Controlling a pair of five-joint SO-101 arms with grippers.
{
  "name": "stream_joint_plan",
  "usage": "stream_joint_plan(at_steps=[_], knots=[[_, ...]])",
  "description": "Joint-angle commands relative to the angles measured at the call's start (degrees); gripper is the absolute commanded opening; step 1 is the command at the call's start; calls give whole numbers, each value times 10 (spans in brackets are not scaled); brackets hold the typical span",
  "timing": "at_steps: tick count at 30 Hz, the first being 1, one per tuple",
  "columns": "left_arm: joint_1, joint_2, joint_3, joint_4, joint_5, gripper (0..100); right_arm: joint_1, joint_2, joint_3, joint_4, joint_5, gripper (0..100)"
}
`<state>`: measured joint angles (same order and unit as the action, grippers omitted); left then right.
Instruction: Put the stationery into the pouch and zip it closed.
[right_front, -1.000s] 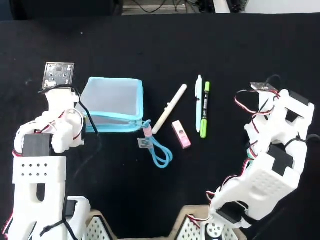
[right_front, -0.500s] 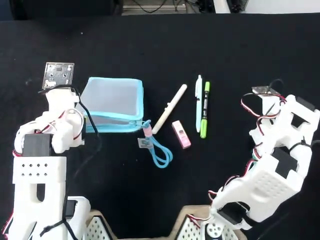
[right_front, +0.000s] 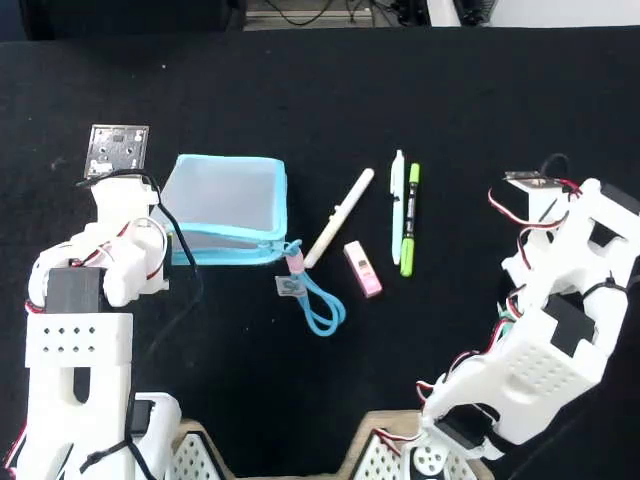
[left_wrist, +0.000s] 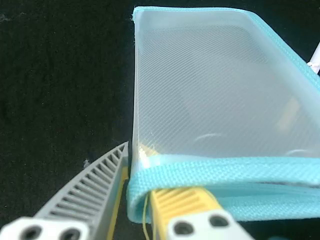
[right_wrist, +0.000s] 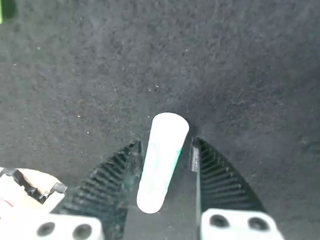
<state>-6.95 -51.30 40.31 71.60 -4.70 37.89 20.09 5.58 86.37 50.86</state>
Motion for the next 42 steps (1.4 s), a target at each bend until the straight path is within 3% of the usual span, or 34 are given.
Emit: stream_joint_plan(at_steps=[1,12,15,19,28,33,42], knots=[[-7,-4,-5,-5,7,30,-1,-10,-5,-11,4,160],[-7,-4,-5,-5,7,30,1,-5,75,-118,1,156],[-7,-4,-5,-5,7,30,1,-5,73,-120,1,144],[-7,-4,-5,-5,7,30,-8,-9,73,-120,-14,9],[-7,-4,-5,-5,7,30,-10,-138,33,-50,-42,10],[-7,-4,-5,-6,7,30,-14,-212,58,-72,-88,10],[-7,-4,-5,-4,7,30,-157,-359,81,-2,-181,11]])
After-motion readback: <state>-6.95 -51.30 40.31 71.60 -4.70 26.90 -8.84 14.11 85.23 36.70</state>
